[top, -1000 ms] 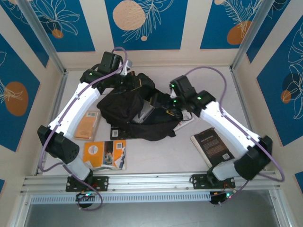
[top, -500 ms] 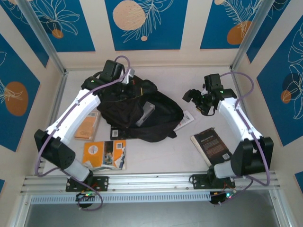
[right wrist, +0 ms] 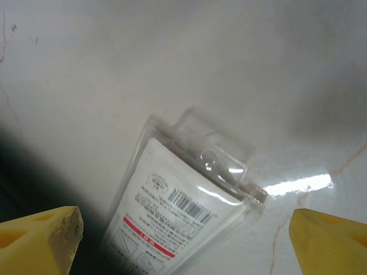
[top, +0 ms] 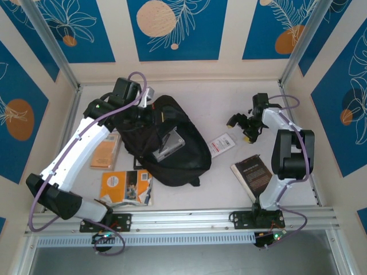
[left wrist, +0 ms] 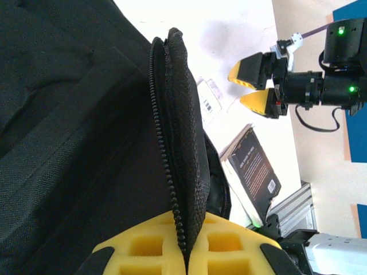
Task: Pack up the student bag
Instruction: Rotate the loose stationery at the center of the table.
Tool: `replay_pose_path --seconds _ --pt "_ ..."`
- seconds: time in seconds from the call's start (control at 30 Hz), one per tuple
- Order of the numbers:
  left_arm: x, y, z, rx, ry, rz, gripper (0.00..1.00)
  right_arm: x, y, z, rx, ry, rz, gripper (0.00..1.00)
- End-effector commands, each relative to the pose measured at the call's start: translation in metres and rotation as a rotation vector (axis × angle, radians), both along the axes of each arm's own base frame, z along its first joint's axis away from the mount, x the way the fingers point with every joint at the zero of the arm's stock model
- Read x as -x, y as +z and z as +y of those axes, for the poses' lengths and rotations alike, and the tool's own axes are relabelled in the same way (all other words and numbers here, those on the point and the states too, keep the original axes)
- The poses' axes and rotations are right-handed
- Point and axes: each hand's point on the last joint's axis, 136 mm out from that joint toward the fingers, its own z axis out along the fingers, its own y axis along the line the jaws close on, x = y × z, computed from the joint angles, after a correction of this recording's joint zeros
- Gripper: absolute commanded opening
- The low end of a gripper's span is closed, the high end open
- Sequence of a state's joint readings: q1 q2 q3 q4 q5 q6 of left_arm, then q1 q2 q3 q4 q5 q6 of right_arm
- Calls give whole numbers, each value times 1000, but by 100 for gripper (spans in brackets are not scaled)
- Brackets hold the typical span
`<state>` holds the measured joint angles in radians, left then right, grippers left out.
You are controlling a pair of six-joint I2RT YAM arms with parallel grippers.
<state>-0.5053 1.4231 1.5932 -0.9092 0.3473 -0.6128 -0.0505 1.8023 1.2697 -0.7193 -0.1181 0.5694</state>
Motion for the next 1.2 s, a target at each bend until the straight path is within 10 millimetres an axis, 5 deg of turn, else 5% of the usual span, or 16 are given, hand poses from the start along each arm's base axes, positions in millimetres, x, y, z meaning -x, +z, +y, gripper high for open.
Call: replay_pose_path --seconds 0.0,0.47,0.63,0.8,1.17 --pt "4 5 3 -4 -15 -22 0 -11 2 11 -72 69 -6 98" --pt "5 -15 0 -23 -38 30 0 -3 -28 32 -25 223 92 100" --pt "6 -16 1 -26 -38 27 0 7 -30 53 -80 264 106 100" --pt "6 -17 6 -45 -25 20 0 30 -30 79 -113 311 140 99" --pt "4 -30 12 -108 -13 42 0 89 -16 102 -195 268 151 89"
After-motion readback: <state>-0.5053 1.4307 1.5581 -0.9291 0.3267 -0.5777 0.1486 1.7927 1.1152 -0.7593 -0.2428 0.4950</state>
